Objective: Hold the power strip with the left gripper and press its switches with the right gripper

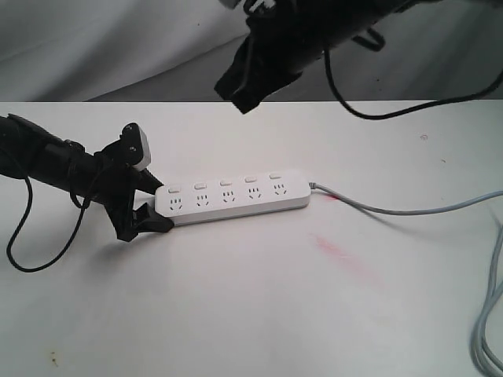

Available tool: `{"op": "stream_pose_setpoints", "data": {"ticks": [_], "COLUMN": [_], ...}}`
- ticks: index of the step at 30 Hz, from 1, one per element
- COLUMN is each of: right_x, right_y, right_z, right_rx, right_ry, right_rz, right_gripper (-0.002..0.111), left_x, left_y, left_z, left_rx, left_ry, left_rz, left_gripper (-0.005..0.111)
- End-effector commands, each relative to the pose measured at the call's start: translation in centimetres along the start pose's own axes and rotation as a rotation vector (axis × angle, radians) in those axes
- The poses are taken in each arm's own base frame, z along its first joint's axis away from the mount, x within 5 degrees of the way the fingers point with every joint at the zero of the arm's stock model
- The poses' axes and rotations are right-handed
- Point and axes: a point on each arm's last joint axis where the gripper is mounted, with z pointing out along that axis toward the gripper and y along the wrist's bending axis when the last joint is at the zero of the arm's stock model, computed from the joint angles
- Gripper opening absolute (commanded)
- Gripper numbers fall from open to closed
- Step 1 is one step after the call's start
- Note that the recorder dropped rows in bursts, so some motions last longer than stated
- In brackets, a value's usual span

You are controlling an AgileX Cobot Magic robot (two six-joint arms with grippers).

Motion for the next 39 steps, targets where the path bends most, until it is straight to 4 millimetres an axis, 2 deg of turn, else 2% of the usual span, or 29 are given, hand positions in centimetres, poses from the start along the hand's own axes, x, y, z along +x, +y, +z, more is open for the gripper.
{"op": "stream_pose_setpoints", "data": {"ticks": [1, 3, 6, 9, 10, 16, 18, 23, 26, 27, 31, 39], "right_x": [0.8, 1.4, 3.4, 4.5, 5.0, 5.4, 5.0, 3.4, 3.6, 3.8, 4.0, 4.6], "right_y": [-0.3, -1.0, -1.9, -2.2, -2.1, -1.7, -1.7, -2.3, -2.3, -2.3, -2.3, -1.9], "right_z": [3.9, 6.0, 9.3, 10.9, 12.1, 15.6, 16.4, 16.9, 17.1, 17.3, 17.8, 19.8], "right_rx": [-0.103, -0.096, -0.091, -0.1, -0.094, 0.05, 0.023, -0.021, -0.021, -0.022, -0.018, 0.03], "right_ry": [-0.086, -0.132, -0.111, -0.102, -0.089, -0.062, -0.071, -0.11, -0.097, -0.093, -0.1, -0.091], "right_rz": [-0.172, -0.213, -0.254, -0.222, -0.213, -0.239, -0.261, -0.255, -0.268, -0.266, -0.241, -0.249], "right_gripper": [0.0, 0.0, 0.0, 0.0, 0.0, 0.0, 0.0, 0.001, 0.014, 0.025, 0.042, 0.046], "left_x": [0.3, 0.3, 0.3, 0.3, 0.3, 0.3, 0.3, 0.3, 0.3, 0.3, 0.3, 0.3], "left_y": [0.0, 0.0, 0.0, 0.0, 0.0, 0.0, 0.0, 0.0, 0.0, 0.0, 0.0, 0.0], "left_z": [0.2, 0.2, 0.2, 0.2, 0.2, 0.2, 0.2, 0.2, 0.2, 0.2, 0.2, 0.2], "left_rx": [0.002, 0.002, 0.002, 0.002, 0.002, 0.002, 0.002, 0.002, 0.002, 0.002, 0.002, 0.002], "left_ry": [0.02, 0.02, 0.02, 0.02, 0.02, 0.02, 0.02, 0.02, 0.02, 0.02, 0.02, 0.02], "left_rz": [0.018, 0.018, 0.018, 0.018, 0.018, 0.018, 0.018, 0.018, 0.018, 0.018, 0.018, 0.018], "left_gripper": [0.058, 0.058, 0.058, 0.058, 0.058, 0.058, 0.058, 0.058, 0.058, 0.058, 0.058, 0.058]}}
